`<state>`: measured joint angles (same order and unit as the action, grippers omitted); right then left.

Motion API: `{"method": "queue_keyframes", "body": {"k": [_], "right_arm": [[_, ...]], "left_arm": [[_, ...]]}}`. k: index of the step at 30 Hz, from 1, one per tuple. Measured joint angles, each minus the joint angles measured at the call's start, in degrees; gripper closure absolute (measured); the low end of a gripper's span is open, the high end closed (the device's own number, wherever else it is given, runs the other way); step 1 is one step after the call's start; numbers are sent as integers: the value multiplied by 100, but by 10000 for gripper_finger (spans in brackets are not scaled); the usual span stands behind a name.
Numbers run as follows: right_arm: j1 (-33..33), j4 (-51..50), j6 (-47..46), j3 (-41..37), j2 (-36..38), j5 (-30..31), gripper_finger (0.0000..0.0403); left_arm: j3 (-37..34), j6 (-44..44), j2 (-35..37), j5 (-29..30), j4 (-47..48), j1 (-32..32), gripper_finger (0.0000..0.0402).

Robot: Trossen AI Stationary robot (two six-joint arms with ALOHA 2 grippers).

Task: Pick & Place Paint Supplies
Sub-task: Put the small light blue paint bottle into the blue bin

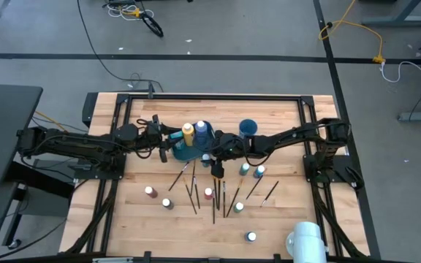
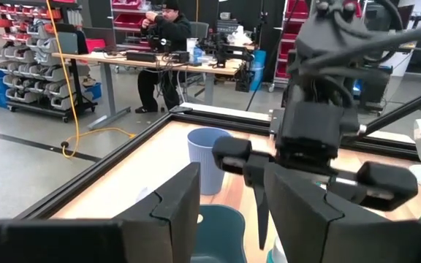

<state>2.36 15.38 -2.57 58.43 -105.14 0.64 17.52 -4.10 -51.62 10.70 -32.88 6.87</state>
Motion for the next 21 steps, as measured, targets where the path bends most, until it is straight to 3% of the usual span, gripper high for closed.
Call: {"method": "queue_keyframes", "body": {"k": [9, 18, 21], "right_arm": [[1, -23, -365, 0, -97, 298, 194], [-44, -267, -596, 2, -97, 310, 282], [-49, -148, -681, -2, -73, 281, 289]], "left_arm": [[0, 0, 0, -2, 0, 0, 239], [0, 5, 0, 13, 0, 0, 239], [0, 56, 0, 13, 0, 0, 239]]}}
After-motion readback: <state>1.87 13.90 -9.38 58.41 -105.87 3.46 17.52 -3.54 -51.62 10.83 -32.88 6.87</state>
